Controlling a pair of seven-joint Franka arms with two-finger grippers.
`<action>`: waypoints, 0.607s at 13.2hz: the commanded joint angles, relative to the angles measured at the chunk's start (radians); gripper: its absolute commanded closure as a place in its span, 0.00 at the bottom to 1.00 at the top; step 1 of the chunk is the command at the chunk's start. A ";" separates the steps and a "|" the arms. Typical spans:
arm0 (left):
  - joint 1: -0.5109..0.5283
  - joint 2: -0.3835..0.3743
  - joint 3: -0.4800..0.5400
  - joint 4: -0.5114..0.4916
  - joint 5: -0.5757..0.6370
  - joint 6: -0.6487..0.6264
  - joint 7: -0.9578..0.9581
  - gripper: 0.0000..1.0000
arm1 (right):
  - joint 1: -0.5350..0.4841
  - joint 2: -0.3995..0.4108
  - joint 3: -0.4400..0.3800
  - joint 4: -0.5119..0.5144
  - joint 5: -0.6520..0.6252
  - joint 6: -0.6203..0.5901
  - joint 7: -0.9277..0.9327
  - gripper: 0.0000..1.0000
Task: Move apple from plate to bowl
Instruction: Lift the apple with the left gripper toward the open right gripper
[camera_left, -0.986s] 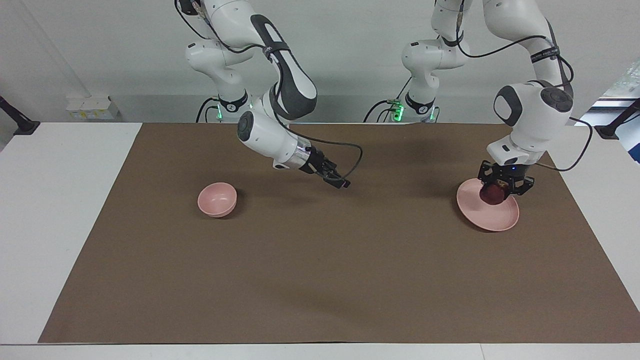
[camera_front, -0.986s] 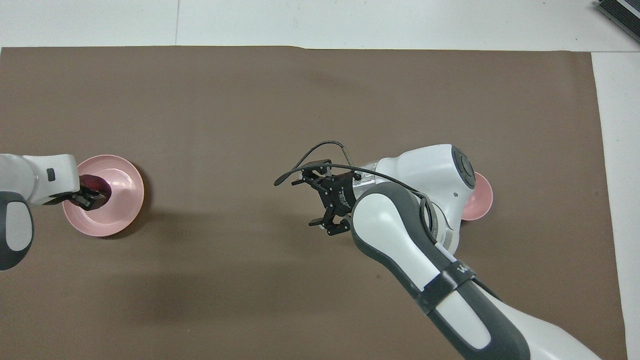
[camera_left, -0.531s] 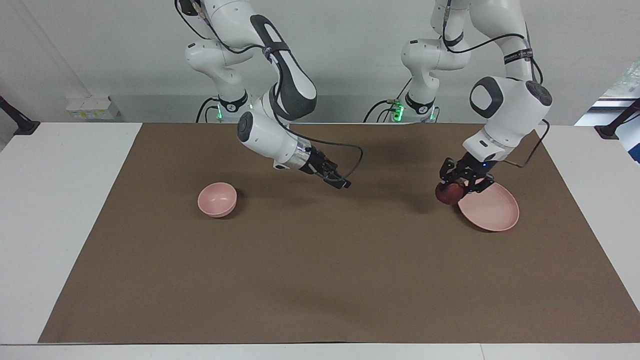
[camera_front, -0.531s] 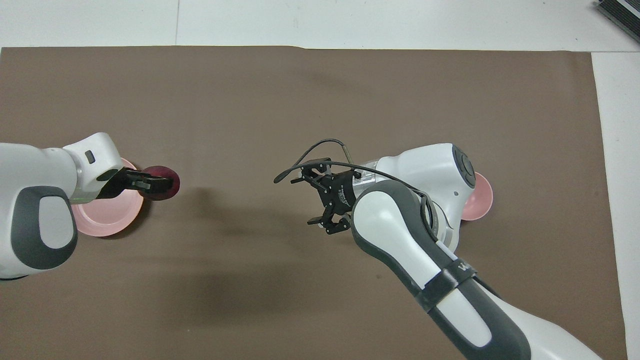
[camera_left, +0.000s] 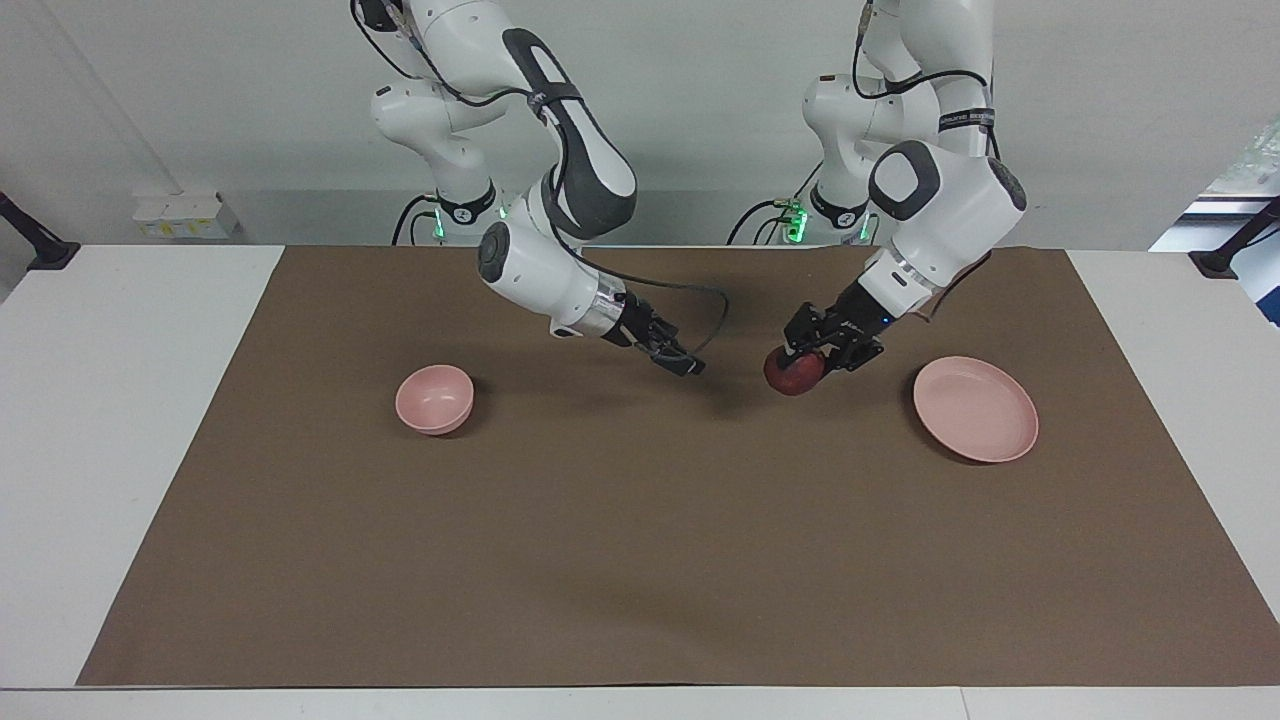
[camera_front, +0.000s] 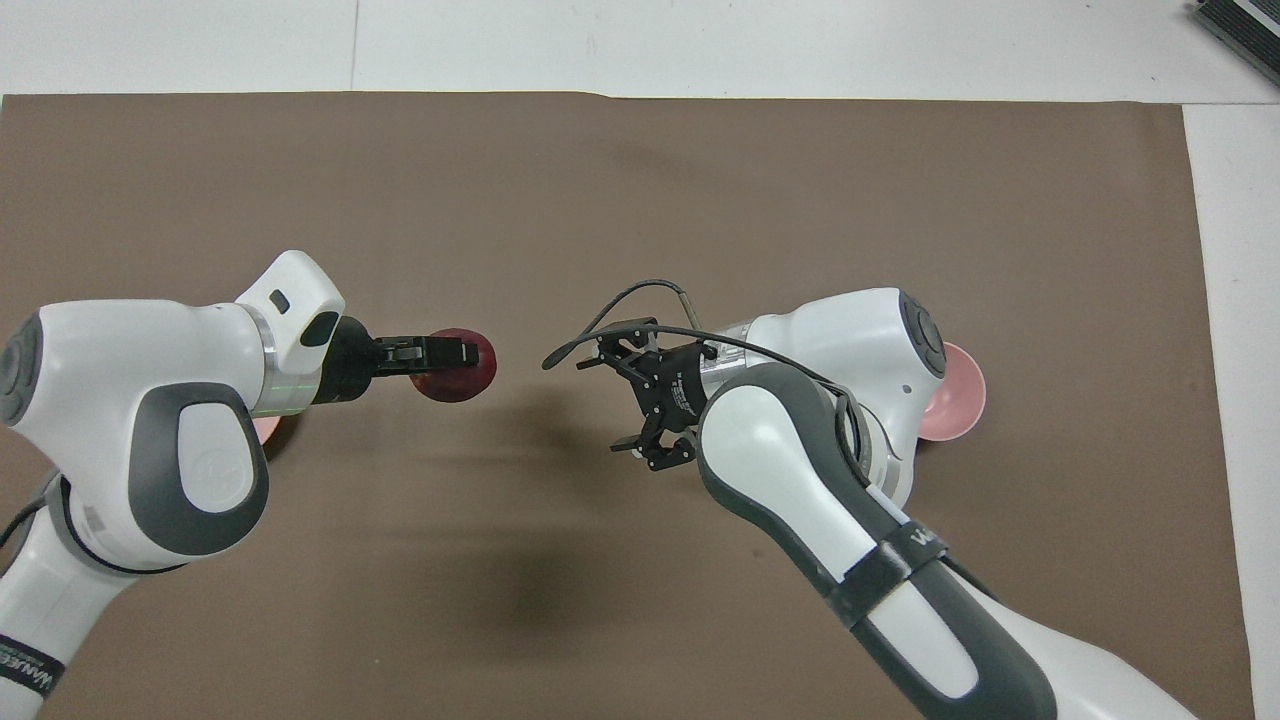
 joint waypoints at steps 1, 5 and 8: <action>-0.067 -0.008 0.015 -0.004 -0.089 0.050 -0.036 1.00 | 0.004 0.012 0.003 0.016 0.023 0.024 -0.003 0.00; -0.163 -0.018 0.015 -0.038 -0.164 0.142 -0.047 1.00 | -0.012 0.011 0.003 0.013 0.046 -0.025 -0.248 0.00; -0.185 -0.037 0.017 -0.062 -0.166 0.142 -0.055 1.00 | -0.036 0.004 0.000 0.015 0.086 -0.053 -0.269 0.00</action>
